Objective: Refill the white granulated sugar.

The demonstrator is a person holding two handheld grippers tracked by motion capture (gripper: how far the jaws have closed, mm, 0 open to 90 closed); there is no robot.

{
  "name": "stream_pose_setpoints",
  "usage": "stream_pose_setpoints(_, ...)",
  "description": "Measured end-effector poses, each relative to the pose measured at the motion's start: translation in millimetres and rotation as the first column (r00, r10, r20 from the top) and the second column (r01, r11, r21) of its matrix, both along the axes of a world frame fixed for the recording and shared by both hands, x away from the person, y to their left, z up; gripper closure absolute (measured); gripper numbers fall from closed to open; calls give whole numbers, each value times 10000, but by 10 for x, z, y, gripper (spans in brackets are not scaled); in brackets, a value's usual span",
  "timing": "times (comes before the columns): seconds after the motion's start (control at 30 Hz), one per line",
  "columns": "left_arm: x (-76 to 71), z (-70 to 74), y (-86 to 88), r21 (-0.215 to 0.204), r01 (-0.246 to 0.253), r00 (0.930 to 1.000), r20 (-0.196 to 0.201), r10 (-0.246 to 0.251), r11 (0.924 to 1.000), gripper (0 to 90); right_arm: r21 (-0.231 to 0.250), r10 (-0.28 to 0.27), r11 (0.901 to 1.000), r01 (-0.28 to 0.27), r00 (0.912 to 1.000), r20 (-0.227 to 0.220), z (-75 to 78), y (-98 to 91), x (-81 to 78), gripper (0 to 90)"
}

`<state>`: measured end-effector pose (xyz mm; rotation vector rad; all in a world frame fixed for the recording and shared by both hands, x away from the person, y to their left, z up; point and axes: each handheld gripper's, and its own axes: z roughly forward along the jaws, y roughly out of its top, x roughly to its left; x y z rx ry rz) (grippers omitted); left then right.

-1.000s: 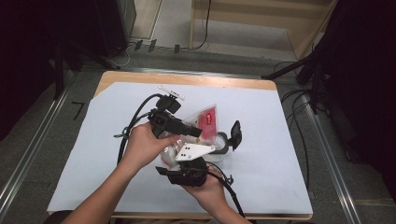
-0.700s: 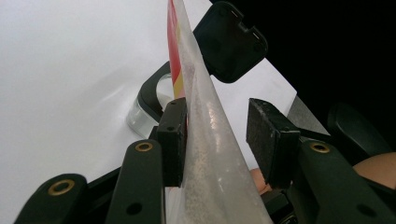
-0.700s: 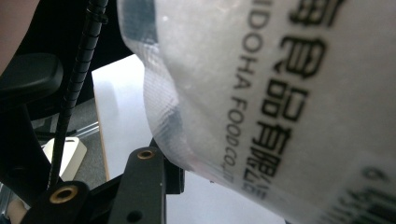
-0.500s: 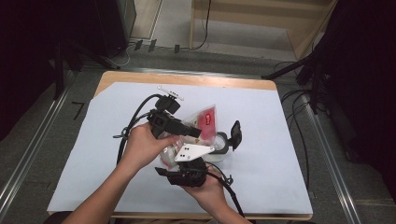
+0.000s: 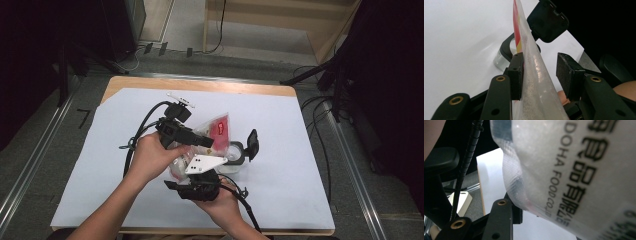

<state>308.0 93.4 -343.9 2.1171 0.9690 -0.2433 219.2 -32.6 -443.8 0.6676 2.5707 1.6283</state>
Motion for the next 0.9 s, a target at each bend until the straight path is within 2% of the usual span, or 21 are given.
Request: stream_pose_setpoints(0.9,-2,6,-13,23,78,10000,53,-78,10000,588,-9,-3,10000,3,10000,22,3,-1,-13,627)
